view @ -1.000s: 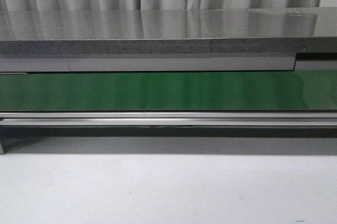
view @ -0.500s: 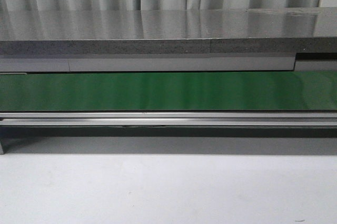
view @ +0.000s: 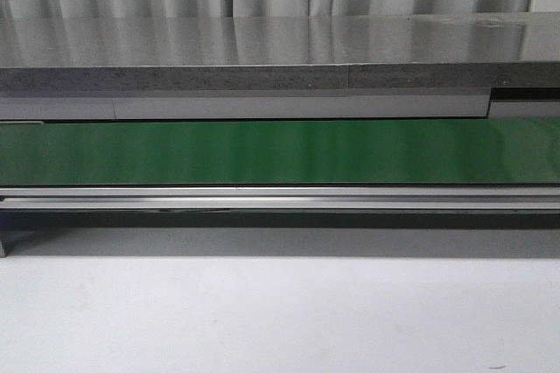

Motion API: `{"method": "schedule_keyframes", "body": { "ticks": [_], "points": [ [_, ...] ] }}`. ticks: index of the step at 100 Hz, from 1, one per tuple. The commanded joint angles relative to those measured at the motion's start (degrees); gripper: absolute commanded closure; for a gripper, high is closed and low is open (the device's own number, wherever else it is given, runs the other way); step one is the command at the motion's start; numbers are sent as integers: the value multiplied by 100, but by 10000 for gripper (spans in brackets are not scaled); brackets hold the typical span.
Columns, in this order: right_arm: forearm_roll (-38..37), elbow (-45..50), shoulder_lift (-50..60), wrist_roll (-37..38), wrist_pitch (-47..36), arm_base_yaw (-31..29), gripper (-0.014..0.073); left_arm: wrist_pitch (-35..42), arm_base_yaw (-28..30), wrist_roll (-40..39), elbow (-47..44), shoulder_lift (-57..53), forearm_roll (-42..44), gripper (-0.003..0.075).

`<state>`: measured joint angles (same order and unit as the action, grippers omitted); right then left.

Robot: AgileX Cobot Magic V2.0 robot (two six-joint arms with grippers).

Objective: Move button from left to right
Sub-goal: 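Carry the button with the right gripper into the green tray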

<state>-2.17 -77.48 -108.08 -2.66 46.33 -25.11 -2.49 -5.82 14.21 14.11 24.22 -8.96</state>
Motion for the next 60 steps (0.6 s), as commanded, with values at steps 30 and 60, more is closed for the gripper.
{"method": "schedule_keyframes", "body": {
  "ticks": [30,60],
  "points": [
    [217,-190,736,-63,-359,-9,85,469,-39,-15,146,20,-61,715],
    [514,-43,1865,-82,-765,492,85,469,-39,-15,146,20,-61,715]
  ]
}}
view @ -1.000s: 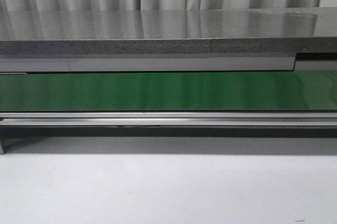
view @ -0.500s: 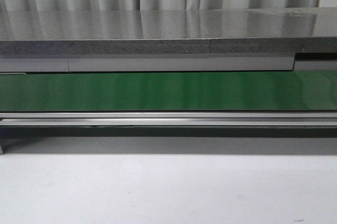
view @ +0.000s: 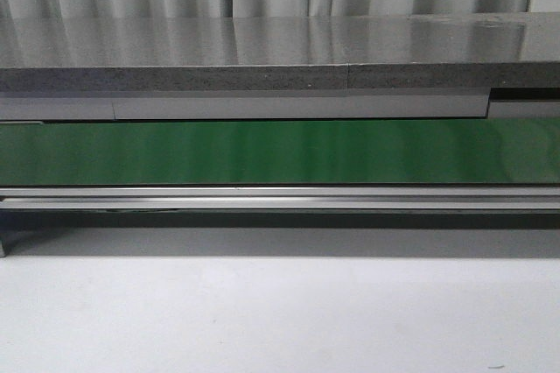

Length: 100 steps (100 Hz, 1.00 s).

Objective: Move button from left to right
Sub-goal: 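Carry the button with the right gripper into the green tray, then release the button in the green tray and raise the right gripper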

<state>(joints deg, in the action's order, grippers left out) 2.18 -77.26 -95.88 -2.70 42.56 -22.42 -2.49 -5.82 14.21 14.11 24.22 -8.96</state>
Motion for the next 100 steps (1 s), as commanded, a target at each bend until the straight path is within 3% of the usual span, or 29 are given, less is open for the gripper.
{"method": "schedule_keyframes", "body": {
  "ticks": [1,29,64,89,100],
  "points": [
    [79,-55,677,-78,-419,265,85,469,-39,-15,146,20,-61,715],
    [79,737,2172,-121,-1138,1020,85,469,-39,-15,146,20,-61,715],
    [79,2822,4568,-126,-2469,2012,85,469,-39,-15,146,20,-61,715],
    [41,4086,6108,-126,-2838,2156,89,469,-39,-15,146,20,-61,715],
    [26,4470,6652,-126,-2832,2156,147,469,-39,-15,146,20,-61,715]
  ]
}}
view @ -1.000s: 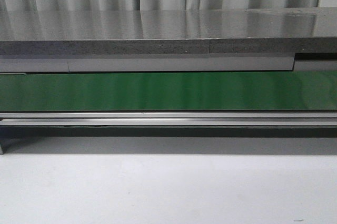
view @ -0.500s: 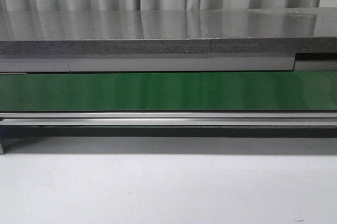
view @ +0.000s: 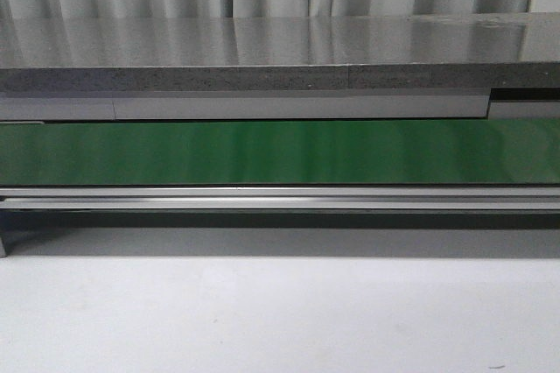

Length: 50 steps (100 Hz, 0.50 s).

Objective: Move button from left to right
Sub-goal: 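Release the button in the green tray and raise the right gripper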

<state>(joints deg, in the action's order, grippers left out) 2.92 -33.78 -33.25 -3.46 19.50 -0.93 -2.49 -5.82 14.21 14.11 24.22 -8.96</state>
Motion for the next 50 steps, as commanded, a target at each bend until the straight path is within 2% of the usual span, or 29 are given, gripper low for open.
{"method": "schedule_keyframes", "body": {
  "ticks": [1,26,50],
  "points": [
    [-48,144,421,-50,-527,7,153,469,-39,-15,146,20,-61,715],
    [-53,732,1226,-50,-468,7,386,469,-39,-15,146,20,-61,715],
    [-53,779,1293,-50,-381,7,613,469,-39,-15,146,20,-61,715]
  ]
}}
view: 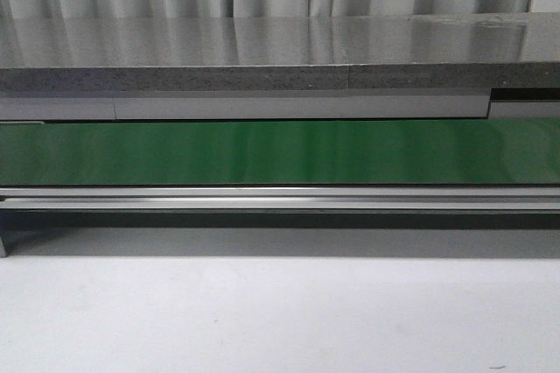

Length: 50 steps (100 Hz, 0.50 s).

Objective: Move button from left to right
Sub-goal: 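Release the button in the green tray and raise the right gripper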

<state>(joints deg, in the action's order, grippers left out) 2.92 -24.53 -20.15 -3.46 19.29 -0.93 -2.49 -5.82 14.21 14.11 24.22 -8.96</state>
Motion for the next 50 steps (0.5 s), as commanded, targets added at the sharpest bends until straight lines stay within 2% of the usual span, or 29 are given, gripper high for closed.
{"method": "schedule_keyframes", "body": {
  "ticks": [1,6,50],
  "points": [
    [-53,-146,-17,-50,-360,7,627,469,-39,-15,146,20,-61,715],
    [-53,-146,-17,-50,-358,7,669,469,-39,-15,146,20,-61,715],
    [-53,-146,-17,-50,-352,7,662,469,-39,-15,146,20,-61,715]
  ]
}}
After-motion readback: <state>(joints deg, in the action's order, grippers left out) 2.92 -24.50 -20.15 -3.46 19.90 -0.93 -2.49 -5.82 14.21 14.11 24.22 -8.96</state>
